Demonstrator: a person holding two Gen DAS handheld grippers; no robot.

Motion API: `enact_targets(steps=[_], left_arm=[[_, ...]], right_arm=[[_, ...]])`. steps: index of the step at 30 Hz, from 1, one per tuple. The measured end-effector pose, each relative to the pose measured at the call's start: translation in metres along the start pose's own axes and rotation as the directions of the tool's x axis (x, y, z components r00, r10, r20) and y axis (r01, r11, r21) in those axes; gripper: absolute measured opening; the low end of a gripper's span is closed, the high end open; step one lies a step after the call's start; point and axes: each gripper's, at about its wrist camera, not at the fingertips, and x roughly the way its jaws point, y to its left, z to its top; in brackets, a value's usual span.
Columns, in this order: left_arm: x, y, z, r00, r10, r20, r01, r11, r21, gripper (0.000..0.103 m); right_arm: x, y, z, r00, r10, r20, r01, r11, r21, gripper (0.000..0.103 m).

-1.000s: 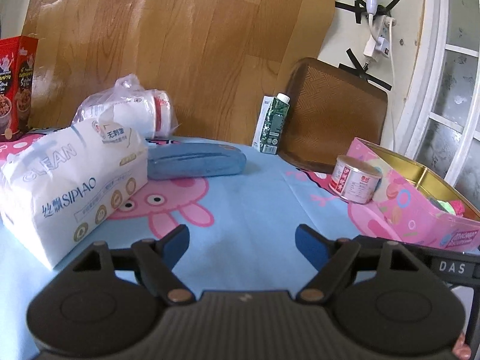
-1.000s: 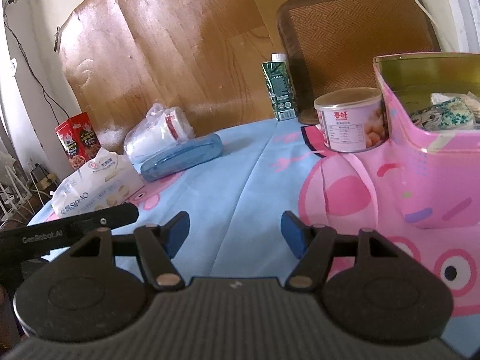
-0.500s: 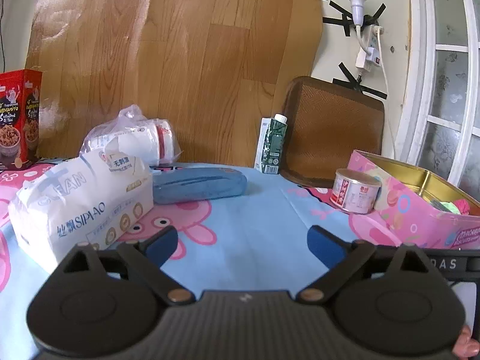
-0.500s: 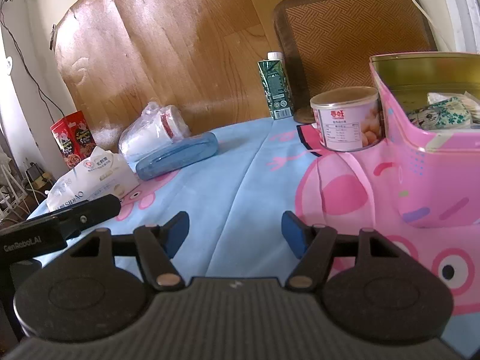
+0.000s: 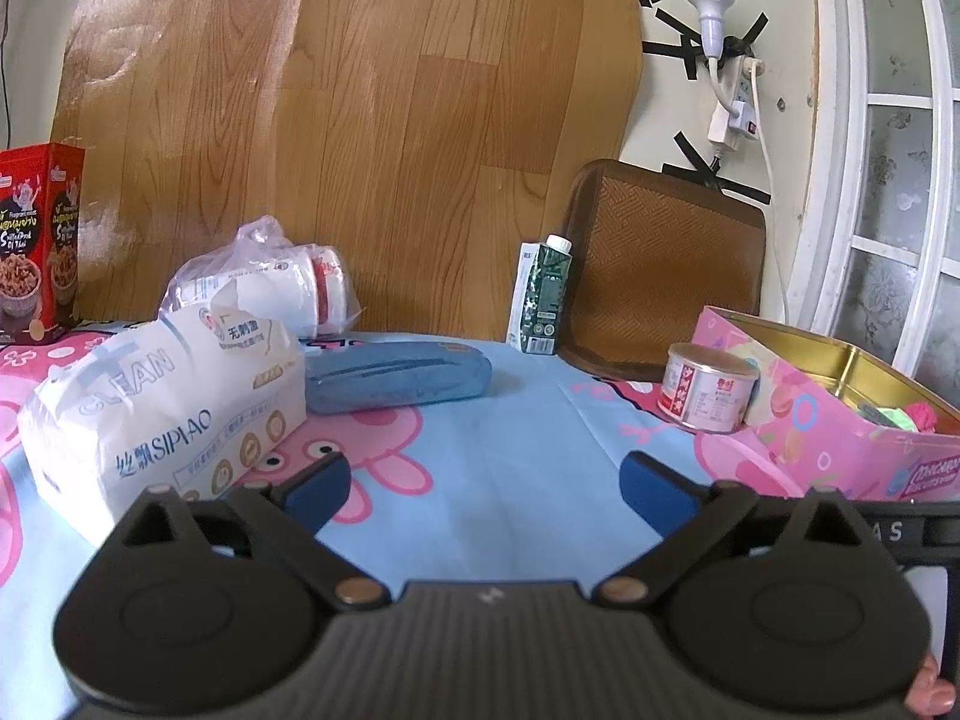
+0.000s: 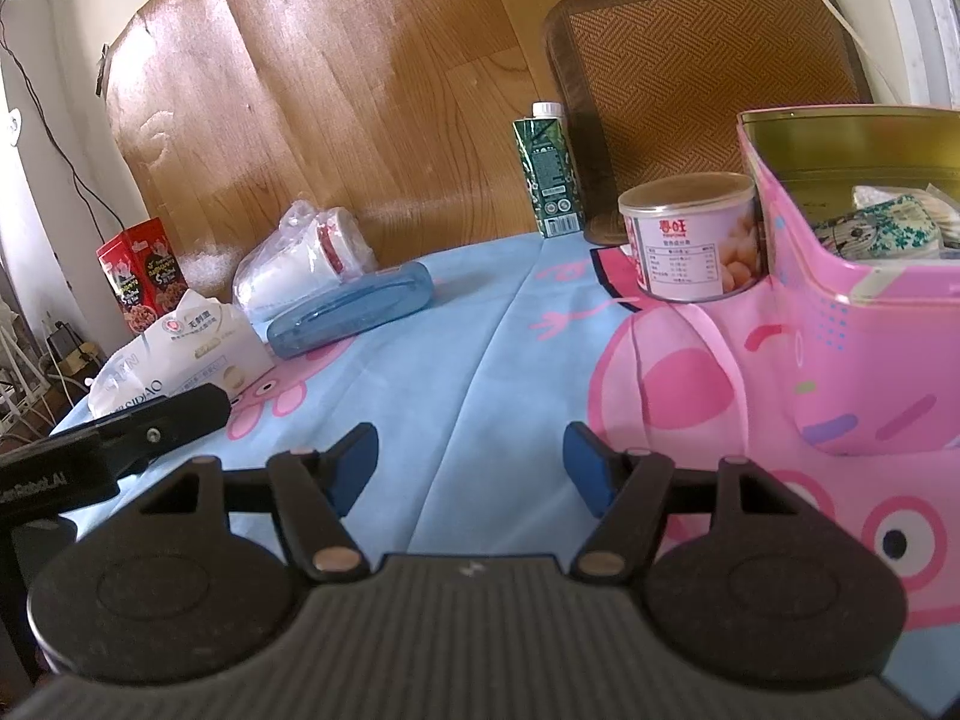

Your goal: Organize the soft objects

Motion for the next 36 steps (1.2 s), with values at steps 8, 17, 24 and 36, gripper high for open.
enact_targets(steps=[8,17,24,36], left_arm=[[-0.0006,0.0009,0.0009,1.0,-0.004,-0.001,0.004,1.0,-0.008,0.102],[-0.0009,0.0014,0.0011,1.0,-0.008,-0.002,0.008,1.0,-0.014,0.102],[-0.0007,0.0015,0.0012,1.0,-0.008,-0.003,0.008,1.0,-0.014,0.102],[-0.0005,0.0014,0.0001,1.0,-0.012,-0.006,0.012,1.0,-0.018,0.103]], right_arm=[[0.0,0.0003,0.0002,1.0,0.001,0.0,-0.001,1.0,0.0,0.07],[0.0001,0.0004,-0.0001,1.0,0.001,0.0,-0.001,1.0,0.0,0.07],[0.0001,0.0003,0.0,1.0,0.001,0.0,-0.001,1.0,0.0,0.07],[0.0001,0.0002,0.0,1.0,0.001,0.0,-0.001,1.0,0.0,0.071]])
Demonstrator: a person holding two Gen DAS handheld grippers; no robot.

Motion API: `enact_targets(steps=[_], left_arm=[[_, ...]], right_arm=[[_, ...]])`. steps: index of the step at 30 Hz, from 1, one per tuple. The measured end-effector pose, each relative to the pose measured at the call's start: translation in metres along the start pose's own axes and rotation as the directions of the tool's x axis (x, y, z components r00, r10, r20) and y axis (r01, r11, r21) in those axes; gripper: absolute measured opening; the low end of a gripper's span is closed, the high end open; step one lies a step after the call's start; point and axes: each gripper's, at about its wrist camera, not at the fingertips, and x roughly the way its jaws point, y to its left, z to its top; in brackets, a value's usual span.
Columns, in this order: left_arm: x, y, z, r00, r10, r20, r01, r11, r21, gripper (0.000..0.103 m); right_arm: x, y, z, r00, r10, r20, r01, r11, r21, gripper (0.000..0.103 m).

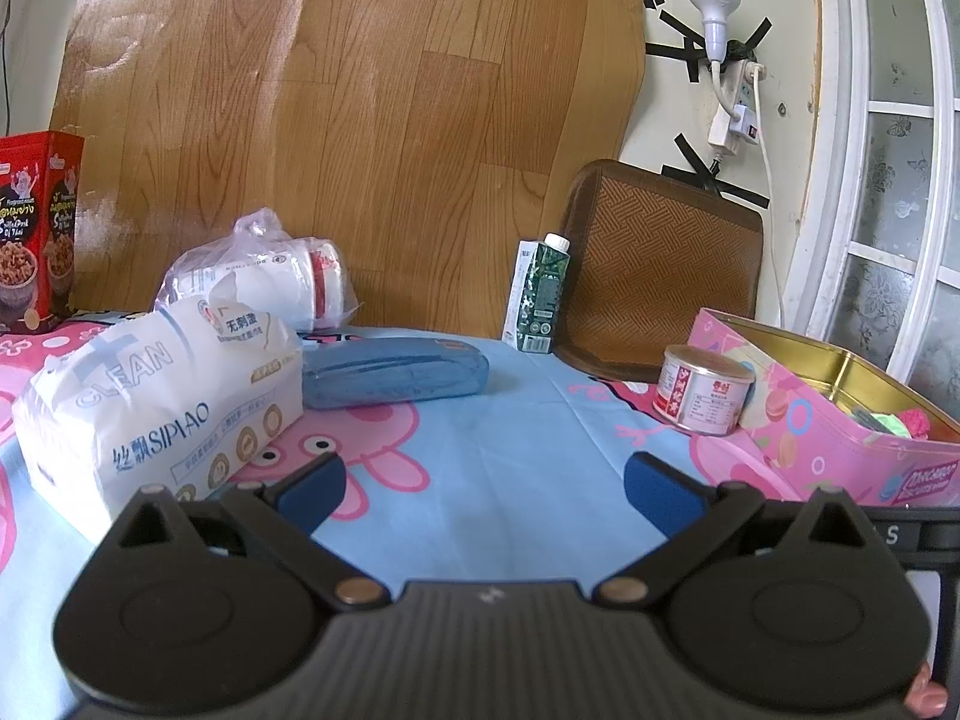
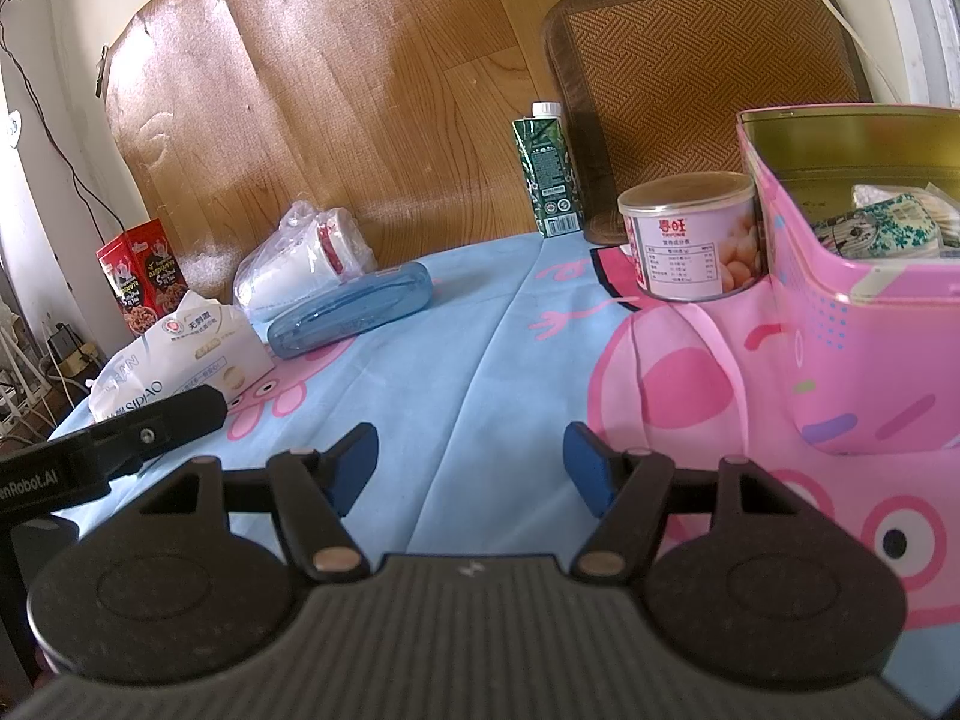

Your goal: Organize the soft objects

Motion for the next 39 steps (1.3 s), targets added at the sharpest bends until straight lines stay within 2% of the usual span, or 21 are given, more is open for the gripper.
enact_targets(steps=[39], left_arm=[[0.0016,0.0006,-0.001,1.0,-0.01,-0.007,0.009,1.0,-0.008,0.103]], right_arm=[[-0.0001,0.0004,-0.0005,1.0,0.0,0.0,0.0,1.0,0.002,0.071]])
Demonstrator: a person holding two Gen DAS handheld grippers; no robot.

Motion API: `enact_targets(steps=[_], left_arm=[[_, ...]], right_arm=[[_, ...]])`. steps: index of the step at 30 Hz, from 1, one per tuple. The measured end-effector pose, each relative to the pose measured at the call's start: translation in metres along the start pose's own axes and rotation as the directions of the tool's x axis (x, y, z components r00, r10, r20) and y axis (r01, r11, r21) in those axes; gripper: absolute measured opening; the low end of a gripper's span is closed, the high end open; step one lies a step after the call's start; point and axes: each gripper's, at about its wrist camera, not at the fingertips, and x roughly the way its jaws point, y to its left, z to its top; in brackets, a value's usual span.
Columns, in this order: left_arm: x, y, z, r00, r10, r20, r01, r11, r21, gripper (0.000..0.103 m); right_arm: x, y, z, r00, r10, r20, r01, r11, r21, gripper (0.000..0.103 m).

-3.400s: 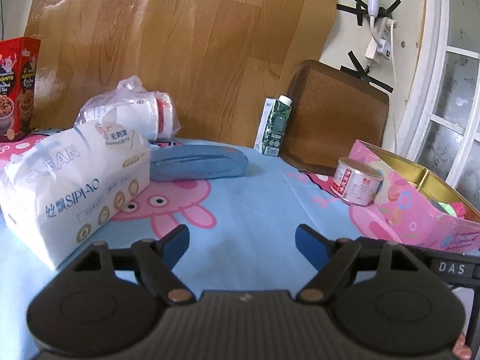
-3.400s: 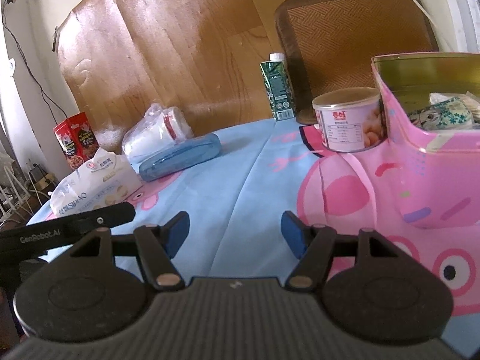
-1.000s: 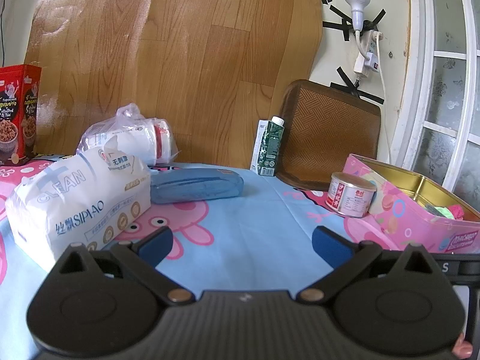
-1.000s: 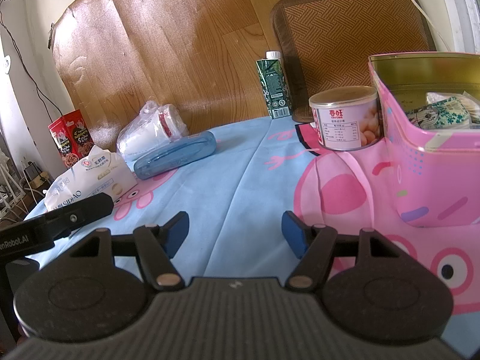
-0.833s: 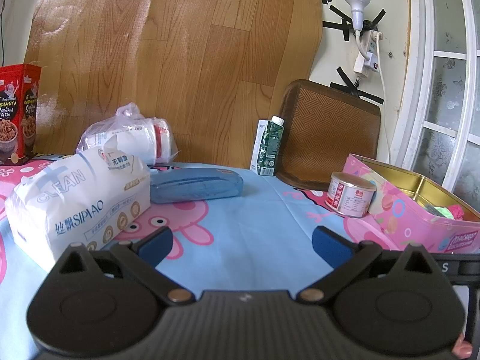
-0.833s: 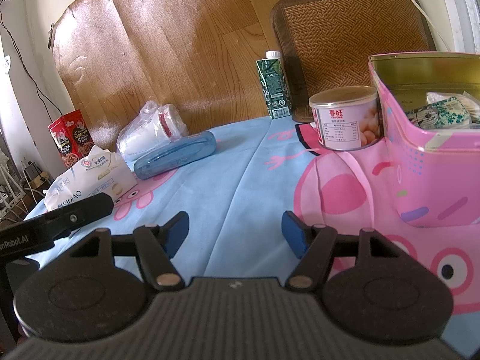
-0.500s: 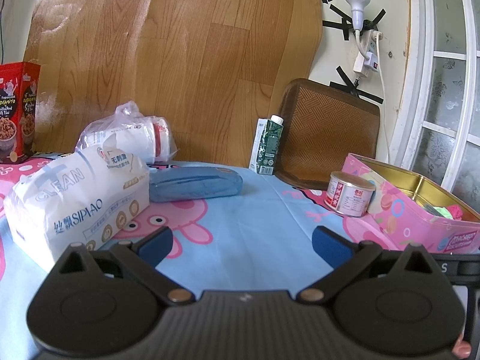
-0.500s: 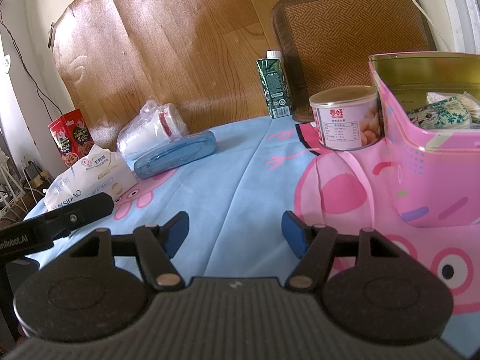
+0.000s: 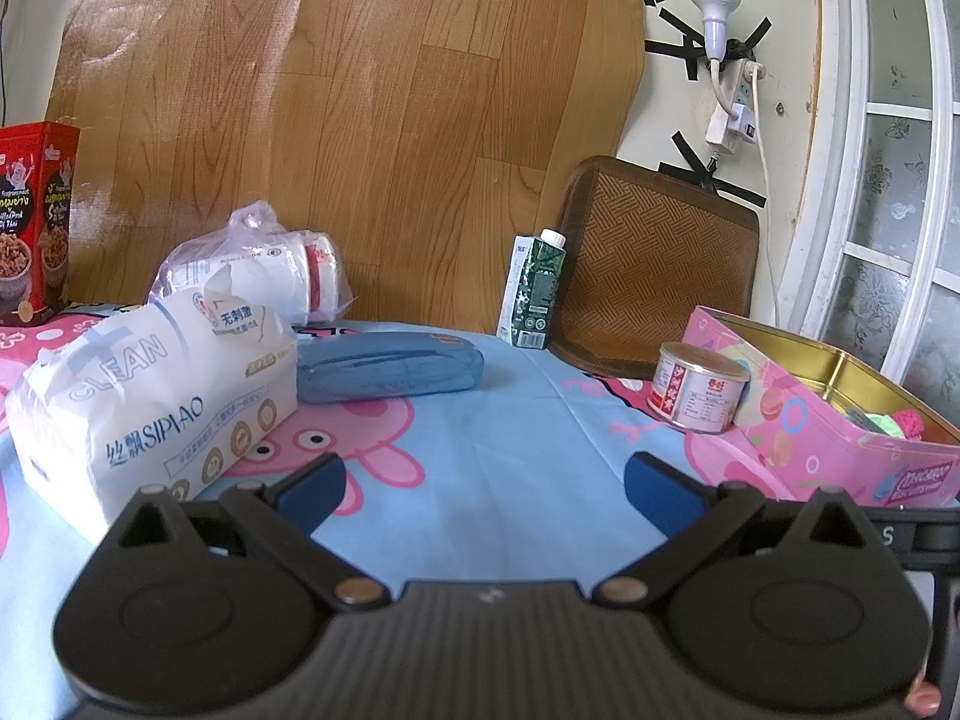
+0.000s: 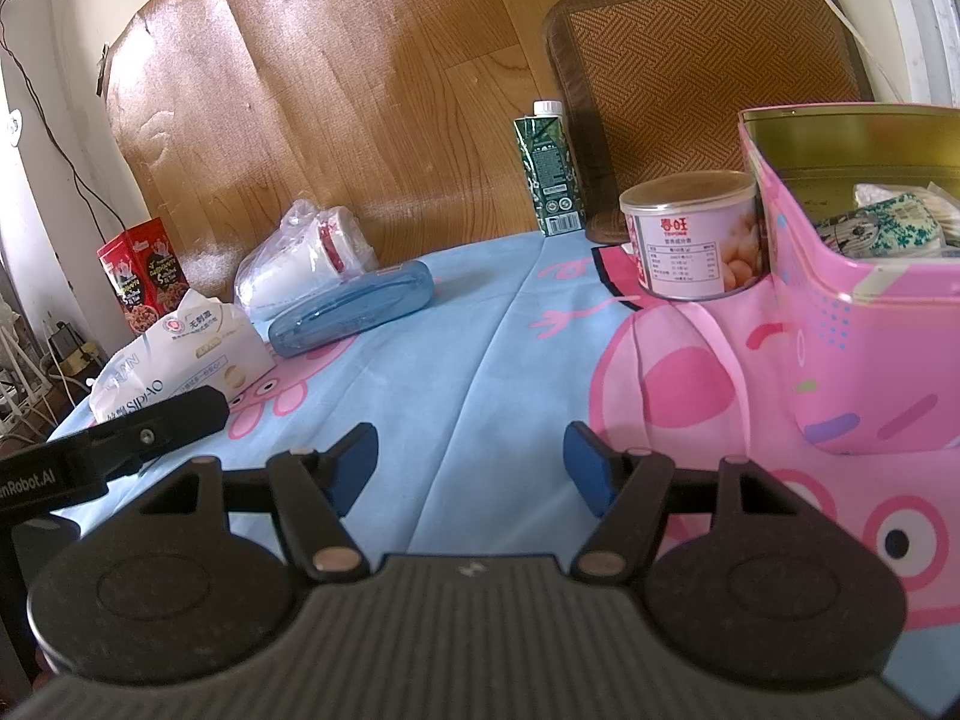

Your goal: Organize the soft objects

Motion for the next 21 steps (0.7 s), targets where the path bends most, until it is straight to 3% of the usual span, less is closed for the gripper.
enact_targets(steps=[21], left_arm=[[-0.0003,0.0002,0.0002,1.0,-0.003,0.003,0.003,1.0,0.001,0.103]], right_arm=[[0.0,-0.0002,-0.0002,1.0,0.001,-0.001,-0.001,1.0,0.0,0.071]])
